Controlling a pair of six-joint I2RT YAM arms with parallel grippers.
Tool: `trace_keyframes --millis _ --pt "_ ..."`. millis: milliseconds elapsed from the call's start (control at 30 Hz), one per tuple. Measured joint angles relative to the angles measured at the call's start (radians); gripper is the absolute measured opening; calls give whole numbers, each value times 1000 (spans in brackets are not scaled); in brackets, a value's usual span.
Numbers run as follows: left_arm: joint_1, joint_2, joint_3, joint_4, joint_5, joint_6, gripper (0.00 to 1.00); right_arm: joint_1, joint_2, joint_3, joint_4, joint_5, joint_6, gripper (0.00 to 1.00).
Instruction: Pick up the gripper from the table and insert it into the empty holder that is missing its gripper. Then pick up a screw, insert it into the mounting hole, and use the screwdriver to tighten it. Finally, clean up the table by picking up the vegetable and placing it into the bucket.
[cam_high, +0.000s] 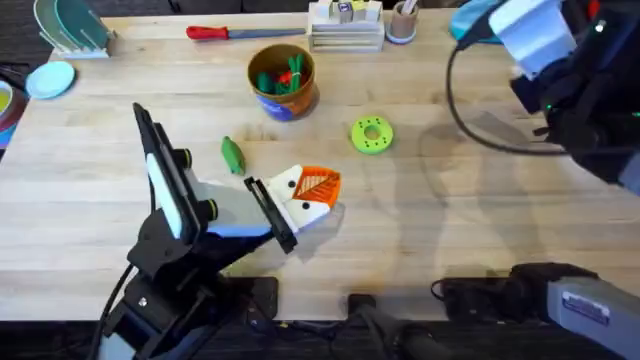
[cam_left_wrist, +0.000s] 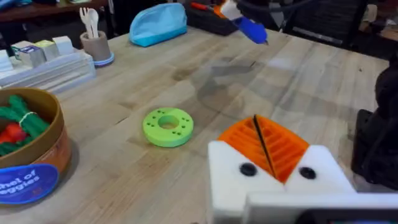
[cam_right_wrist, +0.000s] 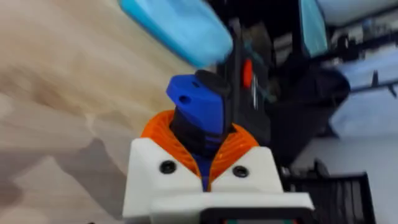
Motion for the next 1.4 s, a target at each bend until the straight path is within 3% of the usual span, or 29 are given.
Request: trace_keyframes --millis 167,400,800,900,1067,1133,1400 --pt "0 0 0 0 0 0 7 -138 146 0 3 13 -29 18" --pt "0 0 0 0 0 0 7 -261 329 0 10 27 -21 18" --pt "0 0 0 0 0 0 7 -284 420 44 -72 67 117 44" --pt "0 0 0 0 0 0 7 -284 420 49 -87 57 171 251" --pt "0 0 0 0 0 0 7 -285 408 64 -83 101 204 937" --pt "0 0 0 0 0 0 7 -278 401 67 -88 106 219 985" --pt "0 0 0 0 0 0 7 -215 365 55 -117 66 333 991"
